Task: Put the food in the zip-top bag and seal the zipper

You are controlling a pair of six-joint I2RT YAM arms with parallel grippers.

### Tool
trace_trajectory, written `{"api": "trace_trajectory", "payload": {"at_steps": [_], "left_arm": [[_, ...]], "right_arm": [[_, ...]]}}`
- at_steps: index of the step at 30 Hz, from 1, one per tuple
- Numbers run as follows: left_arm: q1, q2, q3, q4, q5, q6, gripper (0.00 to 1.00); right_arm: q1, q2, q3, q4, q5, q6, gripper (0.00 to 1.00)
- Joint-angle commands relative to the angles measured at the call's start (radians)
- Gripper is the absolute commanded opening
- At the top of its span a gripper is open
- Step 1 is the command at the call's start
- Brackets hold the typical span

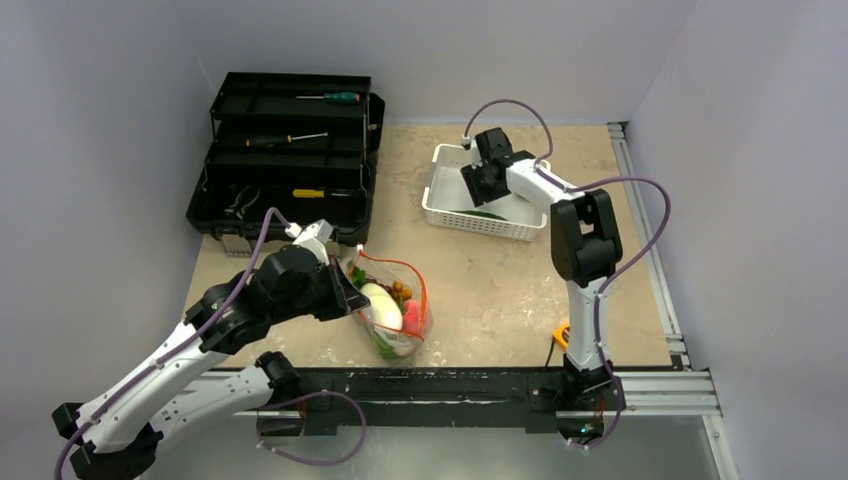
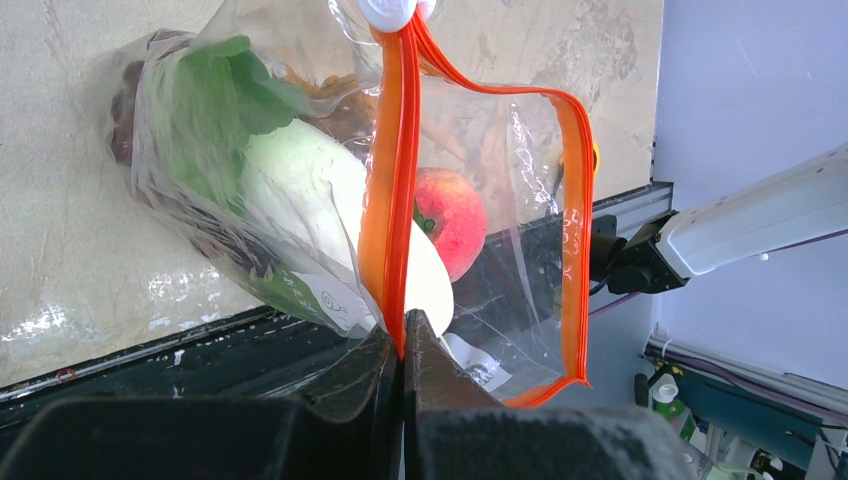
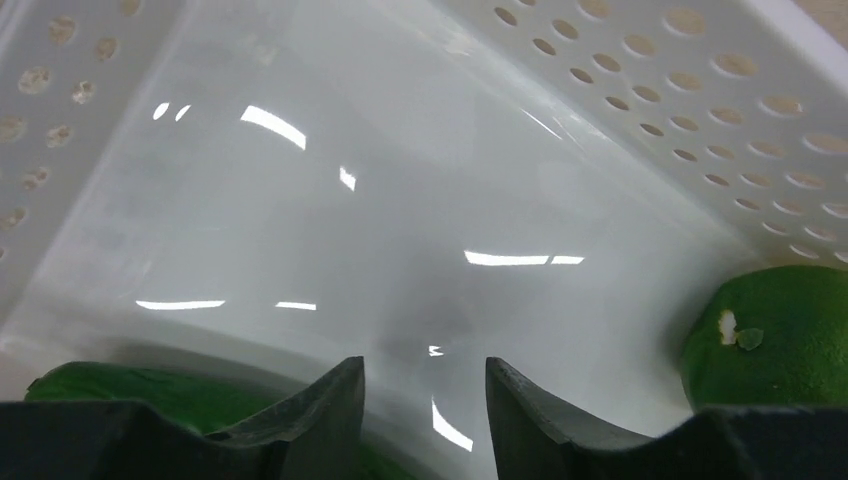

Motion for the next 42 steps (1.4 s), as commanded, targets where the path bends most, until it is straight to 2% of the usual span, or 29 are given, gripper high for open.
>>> {"api": "trace_trajectory", "payload": {"at_steps": [1, 3, 5, 8, 11, 15, 21, 28, 35, 39, 42], "left_arm": [[-0.004, -0.008, 0.015, 0.008, -0.004, 0.003, 0.0], [-0.003, -0.011, 0.015, 0.004, -0.004, 0.003, 0.0], [-0.003, -0.018, 0.014, 0.001, -0.006, 0.002, 0.0], [-0.003, -0.021, 0.009, 0.006, -0.006, 0.001, 0.0], [-0.003, -0.015, 0.0, 0.016, 0.003, 0.002, 0.0], [-0.003, 0.012, 0.001, 0.036, 0.021, 0.01, 0.0], [-0.003, 0.036, 0.014, 0.045, 0.04, 0.017, 0.0], [-0.003, 0.011, 0.015, 0.016, 0.037, 0.012, 0.0], [-0.003, -0.004, 0.023, -0.017, 0.038, 0.009, 0.0], [-0.003, 0.004, 0.029, -0.021, 0.014, 0.009, 0.0], [-0.003, 0.015, 0.031, -0.017, 0.014, 0.009, 0.0]], "right_arm": [[-0.005, -0.156, -0.023, 0.127, 0.026, 0.123, 0.52], [-0.004, -0.189, -0.017, 0.142, 0.012, 0.108, 0.6], [-0.004, -0.174, 0.042, 0.067, -0.052, 0.031, 0.66], [-0.003, -0.098, 0.176, -0.153, -0.14, -0.159, 0.67], [0.0, -0.062, 0.195, -0.275, -0.088, -0.293, 0.67], [0.0, -0.181, -0.033, -0.139, -0.07, -0.421, 0.7], [-0.003, -0.227, -0.122, -0.035, -0.173, -0.602, 0.69], [-0.007, -0.096, -0.044, -0.157, -0.295, -0.751, 0.66], [-0.015, 0.024, 0.03, -0.216, -0.337, -0.771, 0.65], [-0.016, 0.101, 0.083, -0.232, -0.318, -0.767, 0.62], [-0.018, 0.096, 0.056, -0.105, -0.223, -0.698, 0.62]]}}
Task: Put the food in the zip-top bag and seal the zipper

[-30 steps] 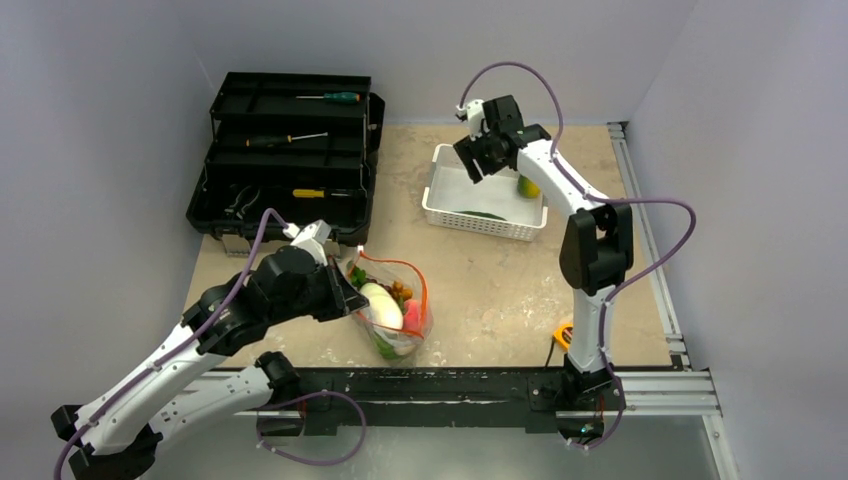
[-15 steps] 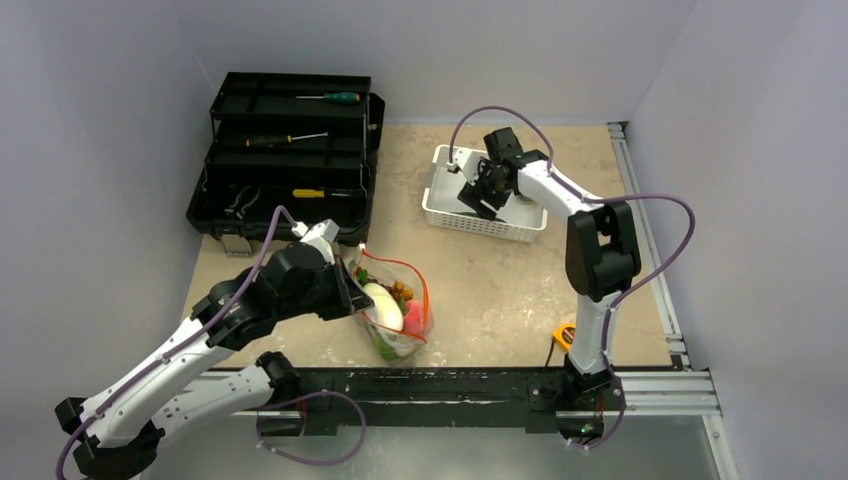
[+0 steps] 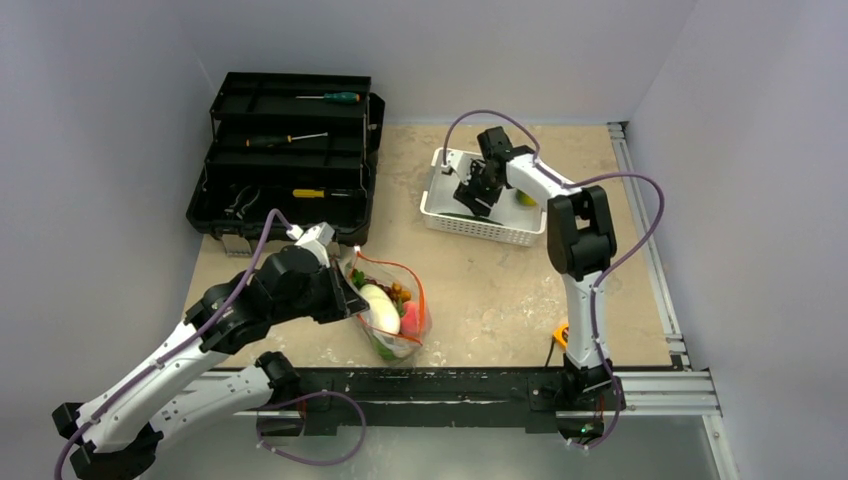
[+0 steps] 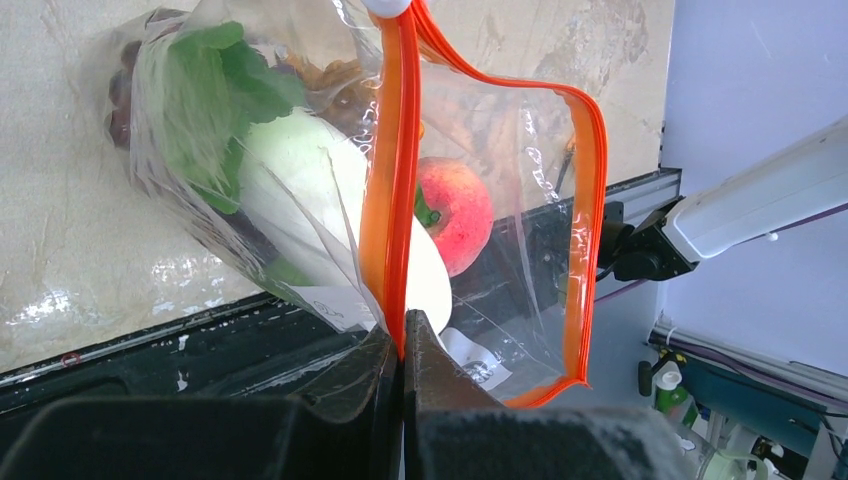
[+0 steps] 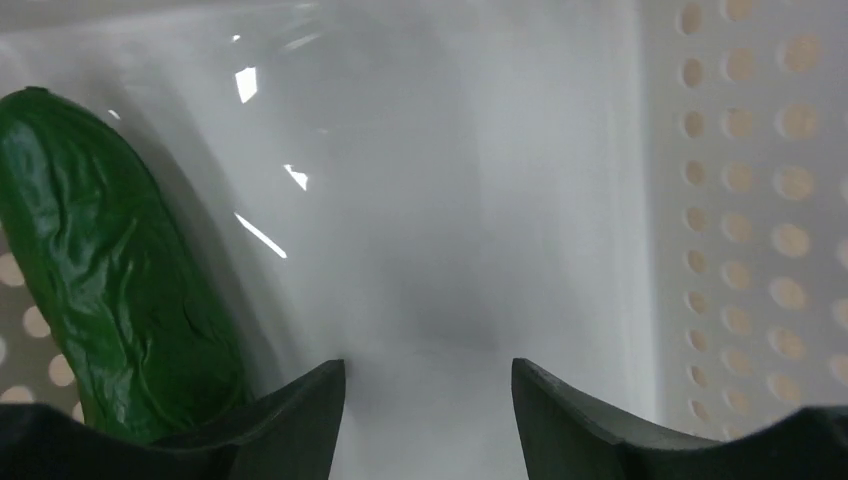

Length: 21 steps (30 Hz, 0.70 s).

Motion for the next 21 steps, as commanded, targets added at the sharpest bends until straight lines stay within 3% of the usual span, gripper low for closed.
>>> {"api": "trace_trajectory", "payload": {"at_steps": [1, 3, 6, 11, 15, 21], "left_arm": [[-0.003, 0.012, 0.031, 0.008, -0.007, 0.005, 0.0], [-0.004, 0.019, 0.031, 0.015, -0.002, 0.005, 0.0], [-0.003, 0.029, 0.031, 0.025, 0.004, 0.005, 0.0], [-0.004, 0.039, 0.04, 0.026, 0.008, 0.009, 0.0], [-0.004, 0.035, 0.034, 0.023, 0.007, 0.009, 0.0], [-0.003, 0.051, 0.037, 0.023, 0.008, 0.015, 0.0]], "right_arm": [[0.004, 0.001, -0.037, 0.111, 0.128, 0.07, 0.63], [-0.008, -0.038, -0.064, 0.233, 0.193, 0.157, 0.65], [-0.026, -0.073, -0.011, 0.252, 0.16, 0.236, 0.66], [-0.031, -0.117, 0.108, 0.058, -0.116, 0.126, 0.7], [-0.031, -0.1, 0.161, -0.177, -0.188, 0.008, 0.73], [-0.03, -0.098, 0.115, -0.233, -0.266, -0.042, 0.73]]}}
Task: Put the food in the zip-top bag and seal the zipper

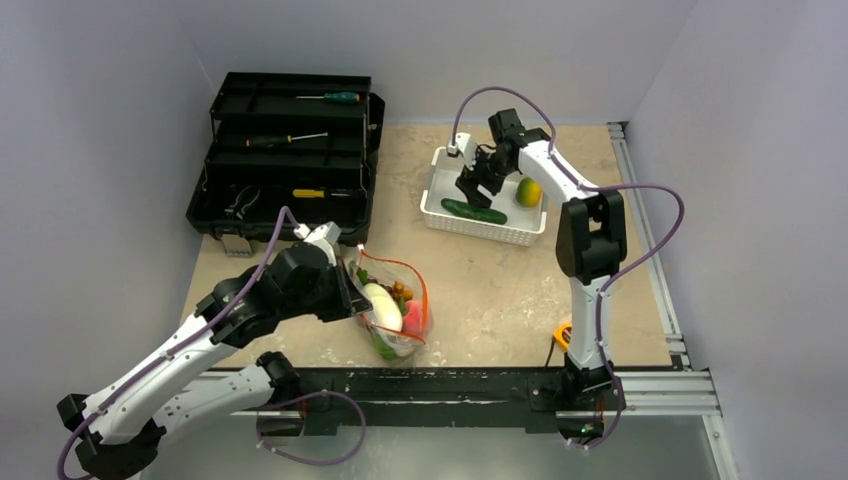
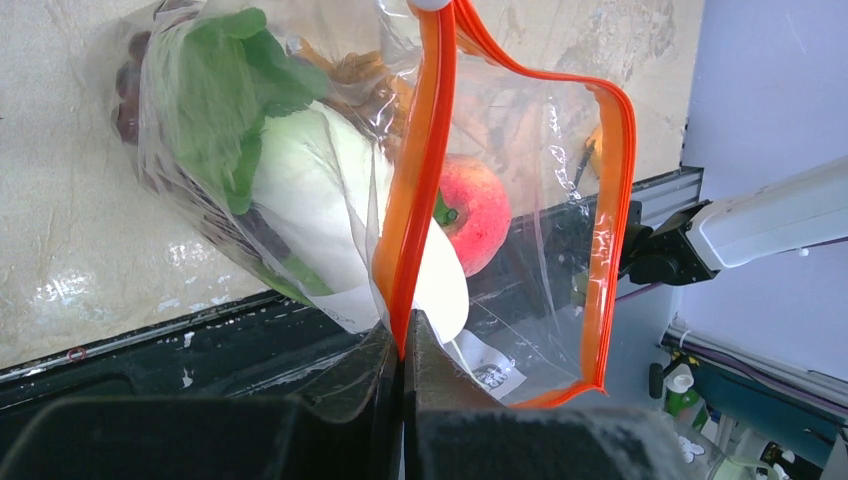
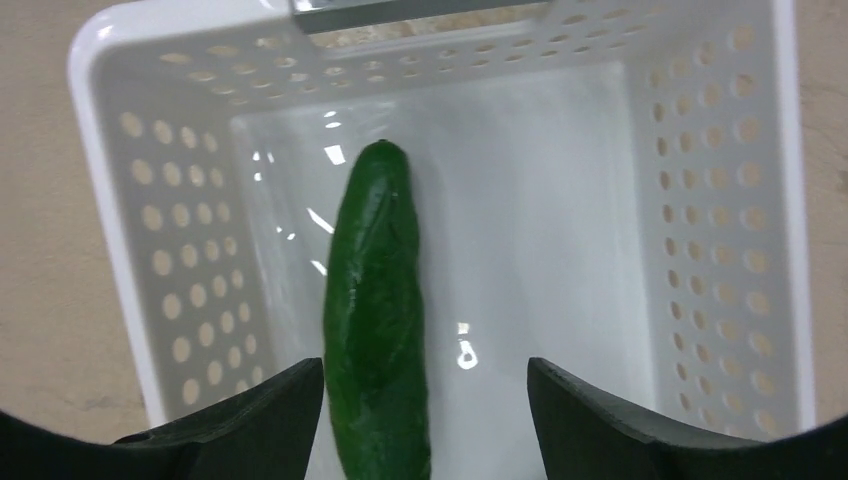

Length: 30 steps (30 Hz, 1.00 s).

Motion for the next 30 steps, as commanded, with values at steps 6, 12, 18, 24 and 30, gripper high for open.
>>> {"api": "trace_trajectory", "payload": {"at_steps": [6, 12, 18, 24, 30], "left_arm": [[-0.003, 0.009, 0.034, 0.026, 0.007, 0.006, 0.0], [-0.003, 0.006, 0.021, 0.042, 0.007, -0.004, 0.0], [-0.004, -0.007, 0.022, 0.048, 0.027, -0.007, 0.0], [-0.003, 0.003, 0.036, 0.024, 0.029, 0.026, 0.0], [-0.003, -0.015, 0.012, 0.002, 0.038, 0.037, 0.0]], "right_arm": [[0.016, -0.002, -0.027, -0.085, -0.038, -0.062, 0.69], [0.027, -0.013, -0.127, 0.097, 0.107, 0.022, 0.63], [0.047, -0.021, -0.145, 0.166, 0.156, 0.077, 0.45], [0.048, -0.091, -0.175, 0.233, 0.142, 0.16, 0.09], [0.063, -0.175, -0.206, 0.324, 0.248, 0.389, 0.0]]}}
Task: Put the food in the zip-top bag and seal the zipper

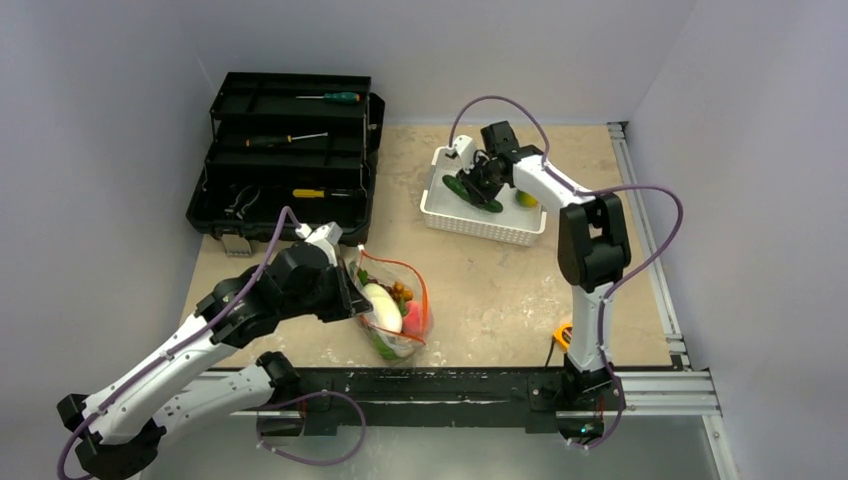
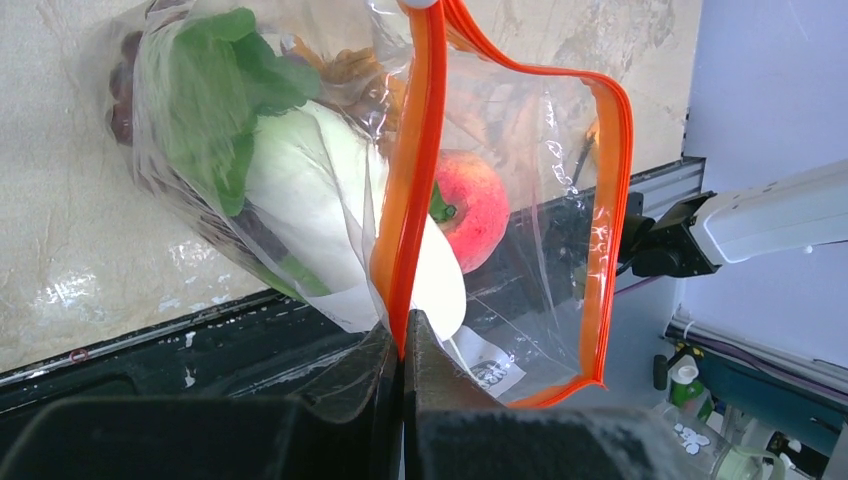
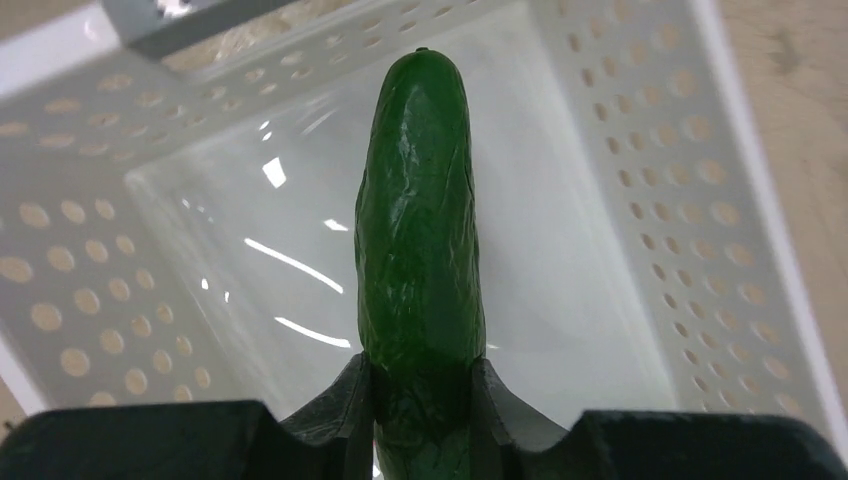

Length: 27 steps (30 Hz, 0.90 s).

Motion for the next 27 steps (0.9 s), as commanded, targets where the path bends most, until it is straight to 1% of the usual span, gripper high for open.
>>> {"api": "trace_trajectory", "payload": {"at_steps": [1, 4, 6, 8, 10, 11, 13, 15, 19, 23, 27], "left_arm": [[-0.003, -0.022, 0.003, 0.004, 0.029, 0.014, 0.0], [-0.004, -0.026, -0.026, 0.023, 0.039, -0.004, 0.0], [-0.003, -0.034, -0.042, 0.036, 0.04, -0.019, 0.0], [-0.003, -0.048, -0.058, 0.054, 0.036, -0.032, 0.0], [-0.003, -0.06, -0.071, 0.076, 0.028, -0.039, 0.0], [-0.003, -0.065, -0.074, 0.082, 0.02, -0.04, 0.0], [-0.003, -0.07, -0.08, 0.091, 0.01, -0.048, 0.0], [-0.003, -0.073, -0.087, 0.105, 0.004, -0.058, 0.0], [-0.003, -0.072, -0.08, 0.109, 0.002, -0.067, 0.0], [-0.003, -0.057, -0.059, 0.085, 0.002, -0.06, 0.0], [-0.003, -0.06, -0.057, 0.088, 0.002, -0.061, 0.0]], "right_arm": [[0.028, -0.149, -0.034, 0.143, 0.115, 0.237, 0.0], [0.072, -0.238, -0.102, 0.2, 0.185, 0.326, 0.0], [0.114, -0.299, -0.153, 0.243, 0.275, 0.393, 0.0], [0.159, -0.35, -0.178, 0.244, 0.337, 0.45, 0.0], [0.199, -0.398, -0.197, 0.23, 0.358, 0.509, 0.0], [0.216, -0.426, -0.207, 0.218, 0.343, 0.539, 0.0], [0.239, -0.506, -0.246, 0.221, 0.29, 0.617, 0.0], [0.253, -0.588, -0.298, 0.256, 0.233, 0.753, 0.0], [0.253, -0.71, -0.355, 0.248, 0.043, 0.944, 0.0], [0.255, -0.814, -0.394, 0.255, -0.155, 1.053, 0.0], [0.275, -0.853, -0.384, 0.215, -0.387, 1.141, 0.0]]}}
